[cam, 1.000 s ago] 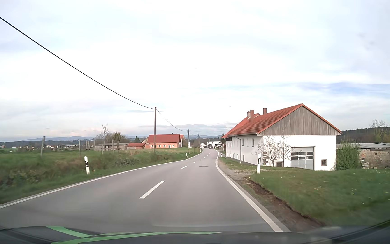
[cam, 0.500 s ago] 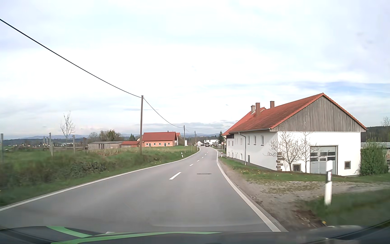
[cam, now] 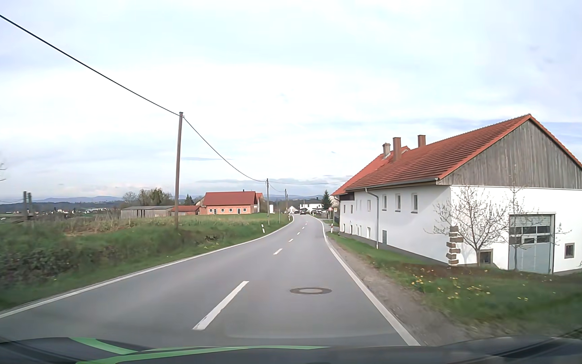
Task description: Follow the waypoints while adhering to traffic rules and regulations
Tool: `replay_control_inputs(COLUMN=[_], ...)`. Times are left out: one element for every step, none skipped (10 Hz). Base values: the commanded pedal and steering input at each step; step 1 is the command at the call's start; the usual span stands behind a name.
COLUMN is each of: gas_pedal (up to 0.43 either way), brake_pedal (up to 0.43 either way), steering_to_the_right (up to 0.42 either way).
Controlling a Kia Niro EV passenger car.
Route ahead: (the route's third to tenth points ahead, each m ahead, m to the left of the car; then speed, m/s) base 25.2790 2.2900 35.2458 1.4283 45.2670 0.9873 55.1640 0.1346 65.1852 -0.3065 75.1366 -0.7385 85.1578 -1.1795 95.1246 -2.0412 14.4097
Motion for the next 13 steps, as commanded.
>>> replay_control_inputs(gas_pedal=[0.098,0.087,0.087,0.087,0.087,0.087,0.087,0.087,0.087,0.087,0.067,0.000,0.000], brake_pedal=[0.000,0.000,0.000,0.000,0.000,0.000,0.000,0.000,0.000,0.000,0.000,0.000,0.000], steering_to_the_right=[0.012,0.013,0.013,0.014,0.013,0.013,0.013,0.013,0.014,0.013,0.013,0.012,0.011])
